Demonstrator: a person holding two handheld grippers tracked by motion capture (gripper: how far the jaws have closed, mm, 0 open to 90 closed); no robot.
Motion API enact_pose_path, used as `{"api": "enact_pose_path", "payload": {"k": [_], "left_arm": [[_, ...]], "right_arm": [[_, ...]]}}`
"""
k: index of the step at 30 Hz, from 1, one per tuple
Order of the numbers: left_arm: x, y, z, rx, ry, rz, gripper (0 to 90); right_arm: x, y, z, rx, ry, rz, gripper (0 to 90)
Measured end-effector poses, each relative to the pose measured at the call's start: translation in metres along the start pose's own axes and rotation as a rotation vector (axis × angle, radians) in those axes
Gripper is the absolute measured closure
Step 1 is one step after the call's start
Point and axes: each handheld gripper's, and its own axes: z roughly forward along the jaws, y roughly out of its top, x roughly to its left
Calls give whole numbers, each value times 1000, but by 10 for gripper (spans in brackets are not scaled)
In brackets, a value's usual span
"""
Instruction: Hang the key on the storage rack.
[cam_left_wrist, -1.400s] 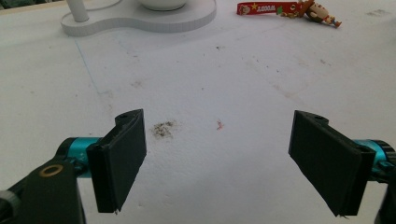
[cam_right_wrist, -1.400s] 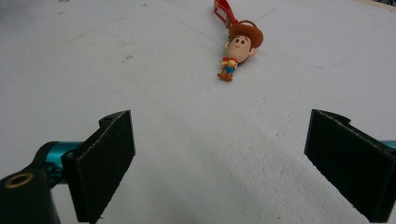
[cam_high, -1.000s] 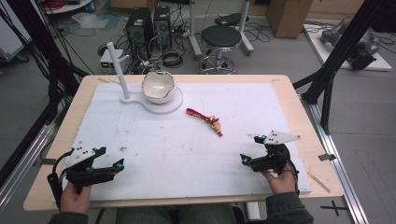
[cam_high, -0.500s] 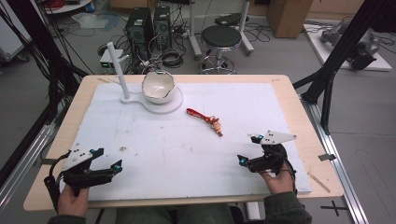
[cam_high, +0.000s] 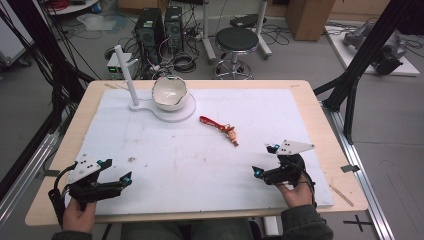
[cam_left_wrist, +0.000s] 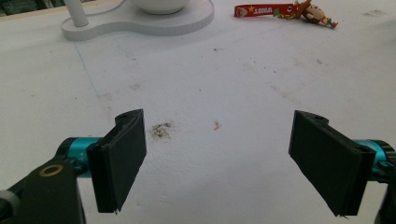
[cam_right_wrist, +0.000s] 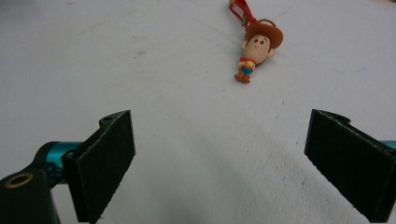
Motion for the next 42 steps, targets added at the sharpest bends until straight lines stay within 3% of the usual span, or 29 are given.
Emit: {"api": "enact_pose_path", "payload": {"k": [9, 24, 42], "left_arm": [[0, 0, 1, -11, 0, -7, 195], [-1, 2, 2, -23, -5, -6, 195], [-1, 2, 3, -22, -6, 4, 195]], "right_arm": [[-7, 13, 0, -11, 9, 9, 76], [-18, 51, 2, 34, -14, -13, 76], [-29, 83, 21, 69, 36, -16, 76]]}}
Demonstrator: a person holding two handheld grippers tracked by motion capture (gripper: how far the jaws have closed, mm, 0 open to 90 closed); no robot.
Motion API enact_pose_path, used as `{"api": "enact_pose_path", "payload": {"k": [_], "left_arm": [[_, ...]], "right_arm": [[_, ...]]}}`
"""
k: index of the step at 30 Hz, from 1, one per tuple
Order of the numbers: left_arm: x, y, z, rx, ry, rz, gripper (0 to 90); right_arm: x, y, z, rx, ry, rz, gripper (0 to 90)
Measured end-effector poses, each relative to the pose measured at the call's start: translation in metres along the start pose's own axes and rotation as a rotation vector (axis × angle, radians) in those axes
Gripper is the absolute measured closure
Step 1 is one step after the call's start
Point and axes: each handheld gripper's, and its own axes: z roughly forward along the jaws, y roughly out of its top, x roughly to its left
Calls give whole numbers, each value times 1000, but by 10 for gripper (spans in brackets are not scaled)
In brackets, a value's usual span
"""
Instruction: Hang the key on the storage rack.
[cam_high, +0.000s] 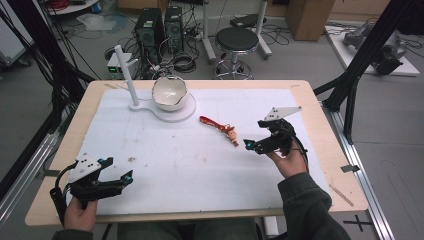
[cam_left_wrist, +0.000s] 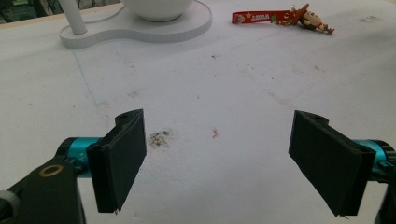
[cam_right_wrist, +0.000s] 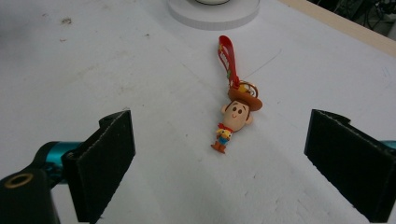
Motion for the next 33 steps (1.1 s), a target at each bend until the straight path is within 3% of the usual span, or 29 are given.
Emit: {"api": "enact_pose_path", "payload": {"k": [33], "left_arm": [[1, 0, 0, -2, 5, 3, 195]], "right_arm": [[-19, 46, 47, 80, 40, -16, 78]]}}
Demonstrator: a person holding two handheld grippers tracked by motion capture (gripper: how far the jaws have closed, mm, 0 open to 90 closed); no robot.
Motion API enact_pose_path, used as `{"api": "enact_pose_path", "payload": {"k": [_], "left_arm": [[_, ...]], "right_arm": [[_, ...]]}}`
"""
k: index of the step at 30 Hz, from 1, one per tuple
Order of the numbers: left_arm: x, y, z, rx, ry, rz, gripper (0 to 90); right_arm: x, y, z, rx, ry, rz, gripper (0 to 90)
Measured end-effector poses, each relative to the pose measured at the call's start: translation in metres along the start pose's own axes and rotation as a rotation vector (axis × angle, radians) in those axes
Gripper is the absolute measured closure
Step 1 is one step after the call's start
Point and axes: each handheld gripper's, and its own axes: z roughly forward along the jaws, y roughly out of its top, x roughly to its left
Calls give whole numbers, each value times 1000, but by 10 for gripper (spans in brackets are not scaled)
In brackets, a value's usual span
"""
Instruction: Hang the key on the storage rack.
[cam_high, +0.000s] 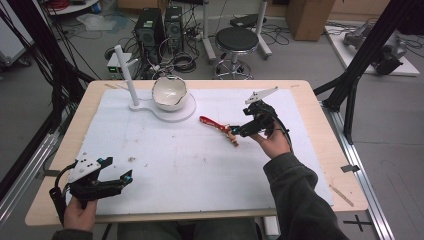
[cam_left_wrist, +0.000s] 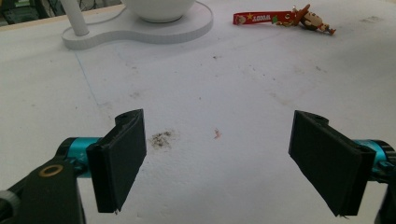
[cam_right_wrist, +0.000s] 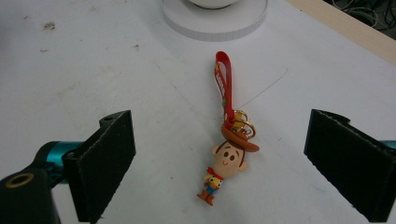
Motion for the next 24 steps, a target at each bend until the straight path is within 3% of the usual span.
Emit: {"api": "enact_pose_path", "payload": {"k": [15, 20, 24], "left_arm": [[1, 0, 0, -1, 2, 0, 195], [2, 0, -1, -3, 3, -1, 195], [2, 0, 0, -1, 2, 1, 195]], "right_arm": [[-10, 25, 29, 63, 17, -10, 152], [-17, 24, 43, 70, 34, 29, 181], [-19, 24, 52, 93, 28, 19, 232]]}}
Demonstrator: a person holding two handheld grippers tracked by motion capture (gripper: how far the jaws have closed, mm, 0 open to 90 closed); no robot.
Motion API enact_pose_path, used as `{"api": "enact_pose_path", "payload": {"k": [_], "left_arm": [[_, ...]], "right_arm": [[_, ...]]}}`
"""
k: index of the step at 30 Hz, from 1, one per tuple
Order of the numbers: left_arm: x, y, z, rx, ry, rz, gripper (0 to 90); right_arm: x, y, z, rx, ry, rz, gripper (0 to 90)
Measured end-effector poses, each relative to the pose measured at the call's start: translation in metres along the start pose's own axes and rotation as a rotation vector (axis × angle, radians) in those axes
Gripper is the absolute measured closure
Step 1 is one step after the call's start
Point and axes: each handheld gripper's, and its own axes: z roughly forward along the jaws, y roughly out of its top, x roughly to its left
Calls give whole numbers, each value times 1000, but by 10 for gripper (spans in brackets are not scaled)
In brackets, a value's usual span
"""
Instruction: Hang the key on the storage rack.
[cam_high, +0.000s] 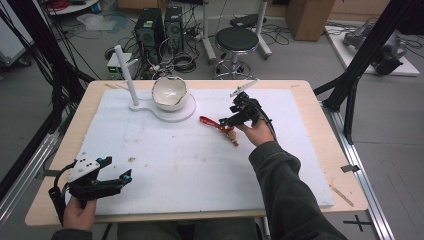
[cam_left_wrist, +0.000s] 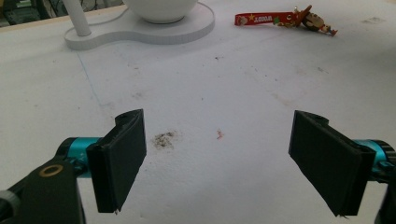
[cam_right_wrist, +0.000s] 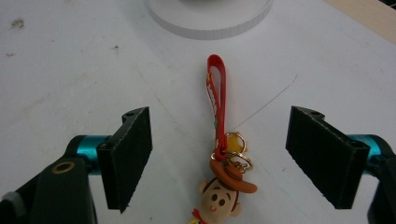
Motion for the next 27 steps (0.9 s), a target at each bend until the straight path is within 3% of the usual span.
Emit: {"api": "enact_pose_path", "payload": {"k": [4, 15, 20, 27], "left_arm": [[0, 0, 0, 0, 2, 1, 195], [0, 0, 0, 0, 1, 1, 195], [1, 0, 0, 0, 0, 2, 195], [1, 0, 0, 0, 0, 1, 195]], "right_arm": [[-1, 2, 6, 9, -1, 18, 253], [1, 20, 22, 71, 2, -4, 331], [2, 21, 35, 106, 0, -27, 388], [-1, 18, 47, 145, -8, -24, 464]]}}
